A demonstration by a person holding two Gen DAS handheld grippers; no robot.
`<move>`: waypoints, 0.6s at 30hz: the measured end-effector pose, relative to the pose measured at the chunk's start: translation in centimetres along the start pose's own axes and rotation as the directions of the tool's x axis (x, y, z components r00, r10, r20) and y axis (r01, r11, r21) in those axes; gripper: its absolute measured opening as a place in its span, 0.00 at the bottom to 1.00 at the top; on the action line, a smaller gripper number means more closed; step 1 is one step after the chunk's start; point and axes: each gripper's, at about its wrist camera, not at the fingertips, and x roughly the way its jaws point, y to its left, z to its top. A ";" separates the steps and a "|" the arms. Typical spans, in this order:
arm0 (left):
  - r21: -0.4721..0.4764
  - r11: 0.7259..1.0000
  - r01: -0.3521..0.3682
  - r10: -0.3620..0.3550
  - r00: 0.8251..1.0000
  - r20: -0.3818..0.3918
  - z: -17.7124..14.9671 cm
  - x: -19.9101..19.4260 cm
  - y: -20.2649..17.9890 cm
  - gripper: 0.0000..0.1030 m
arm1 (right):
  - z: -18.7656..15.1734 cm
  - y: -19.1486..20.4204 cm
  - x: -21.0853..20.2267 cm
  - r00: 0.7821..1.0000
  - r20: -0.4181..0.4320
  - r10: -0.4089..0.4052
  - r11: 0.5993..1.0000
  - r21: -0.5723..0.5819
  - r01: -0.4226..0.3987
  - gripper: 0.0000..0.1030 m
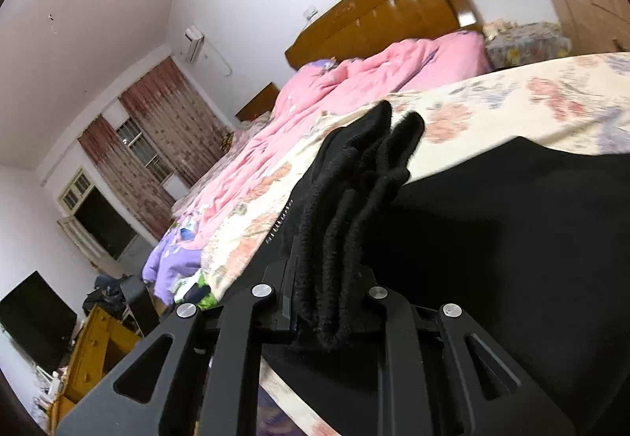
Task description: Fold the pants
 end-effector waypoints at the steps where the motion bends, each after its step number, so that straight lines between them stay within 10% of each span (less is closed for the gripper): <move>1: 0.023 1.000 0.002 -0.002 1.000 -0.006 -0.2 0.1 -0.5 0.99 | -0.6 -1.0 -0.5 1.000 -0.001 -0.031 0.999 0.008 0.031 0.17; 7: 0.024 0.999 -0.025 0.027 0.998 -0.053 -1.3 1.3 -1.8 0.99 | -3.7 -7.4 0.3 0.994 -0.080 -0.078 0.981 0.171 0.090 0.17; 18: 0.001 0.999 -0.039 0.039 0.997 -0.062 -1.3 1.5 -1.3 0.99 | -4.1 -7.1 0.6 0.994 -0.077 -0.074 0.984 0.156 0.085 0.17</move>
